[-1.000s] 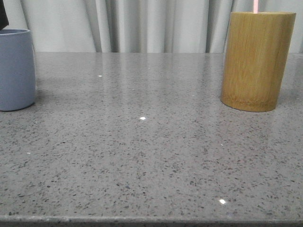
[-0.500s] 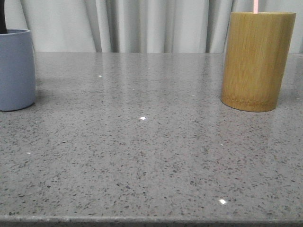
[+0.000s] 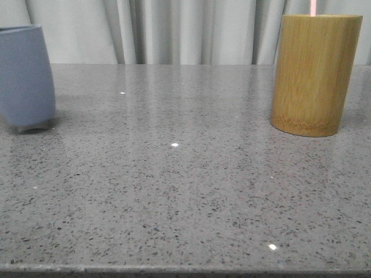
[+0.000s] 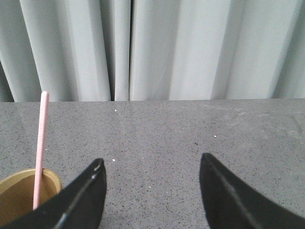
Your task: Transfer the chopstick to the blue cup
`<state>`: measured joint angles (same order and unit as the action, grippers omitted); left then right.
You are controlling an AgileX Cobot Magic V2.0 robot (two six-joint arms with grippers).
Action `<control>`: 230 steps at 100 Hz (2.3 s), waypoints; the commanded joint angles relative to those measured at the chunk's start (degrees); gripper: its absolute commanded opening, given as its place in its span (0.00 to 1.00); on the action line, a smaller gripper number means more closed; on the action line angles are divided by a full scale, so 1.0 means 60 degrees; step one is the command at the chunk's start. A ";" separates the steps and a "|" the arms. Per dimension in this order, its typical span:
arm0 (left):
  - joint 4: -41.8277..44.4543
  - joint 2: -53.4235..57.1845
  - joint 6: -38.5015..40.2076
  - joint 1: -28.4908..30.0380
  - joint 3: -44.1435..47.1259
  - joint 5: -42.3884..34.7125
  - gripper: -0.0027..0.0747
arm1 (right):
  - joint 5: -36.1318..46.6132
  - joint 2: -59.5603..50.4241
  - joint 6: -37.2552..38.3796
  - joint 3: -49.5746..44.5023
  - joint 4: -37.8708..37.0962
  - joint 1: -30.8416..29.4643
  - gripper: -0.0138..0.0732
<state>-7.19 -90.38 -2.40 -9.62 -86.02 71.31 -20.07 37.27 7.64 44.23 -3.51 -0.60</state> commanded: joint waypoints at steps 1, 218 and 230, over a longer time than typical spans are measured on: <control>-0.0277 0.0310 0.0110 -0.0307 -0.0624 0.0034 0.01 | 0.0873 0.0041 -0.0068 0.0322 -0.0022 -0.0070 0.67; 0.3932 0.1366 0.2648 -0.3495 -0.3319 -0.0891 0.48 | 0.0632 0.0041 -0.0068 0.0322 -0.0022 0.0090 0.67; 0.4061 0.2286 0.3042 -0.3495 -0.2116 -0.1508 0.48 | 0.0565 0.0041 -0.0068 0.0322 -0.0022 0.0218 0.67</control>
<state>15.42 -81.91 13.51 -30.09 -101.66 67.85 -20.42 37.27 7.64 44.23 -3.51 0.18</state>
